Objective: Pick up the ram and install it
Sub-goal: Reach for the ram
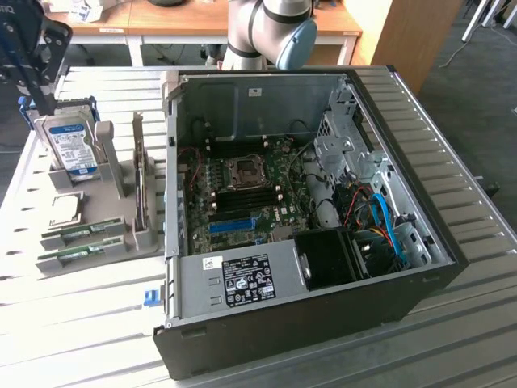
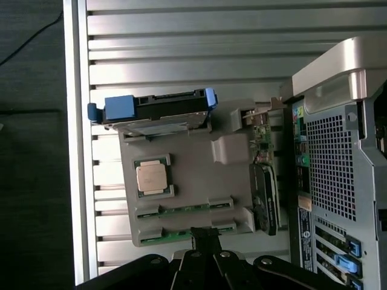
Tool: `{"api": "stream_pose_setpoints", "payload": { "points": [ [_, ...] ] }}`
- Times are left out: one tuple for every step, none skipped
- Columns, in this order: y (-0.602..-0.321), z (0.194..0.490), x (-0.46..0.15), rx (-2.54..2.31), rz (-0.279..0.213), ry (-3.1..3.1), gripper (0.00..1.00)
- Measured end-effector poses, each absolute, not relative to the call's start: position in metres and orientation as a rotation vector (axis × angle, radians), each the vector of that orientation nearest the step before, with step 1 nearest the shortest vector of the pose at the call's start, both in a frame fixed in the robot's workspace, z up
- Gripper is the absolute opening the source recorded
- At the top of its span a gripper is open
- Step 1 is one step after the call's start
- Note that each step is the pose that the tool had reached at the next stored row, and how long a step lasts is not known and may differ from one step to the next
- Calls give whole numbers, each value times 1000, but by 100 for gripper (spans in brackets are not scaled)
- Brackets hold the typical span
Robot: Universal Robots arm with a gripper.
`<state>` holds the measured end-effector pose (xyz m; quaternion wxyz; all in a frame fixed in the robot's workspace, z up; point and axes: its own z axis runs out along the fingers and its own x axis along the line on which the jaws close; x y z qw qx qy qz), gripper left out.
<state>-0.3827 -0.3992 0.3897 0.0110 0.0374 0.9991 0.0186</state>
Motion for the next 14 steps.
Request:
{"api": "stream_pose_setpoints", "payload": {
  "points": [
    [-399,390,-384,117,58,3117,11],
    [-399,390,-386,117,58,3117,11],
    [-399,389,-387,117,58,3117,11],
    [-399,389,-388,117,58,3117,11],
    [-399,389,-389,117,58,3117,11],
    [-399,389,-389,117,58,3117,11],
    [-399,389,-389,116,58,3117,11],
    [-399,389,-389,117,58,3117,11],
    [-399,389,-389,117,58,3117,11],
    [-399,389,-389,117,58,3117,11],
    [-399,389,-389,117,58,3117,11],
    [-399,389,-389,117,58,3117,11],
    [-400,389,-389,117,58,3117,11],
    [-400,389,-389,117,58,3117,11]
  ]
}}
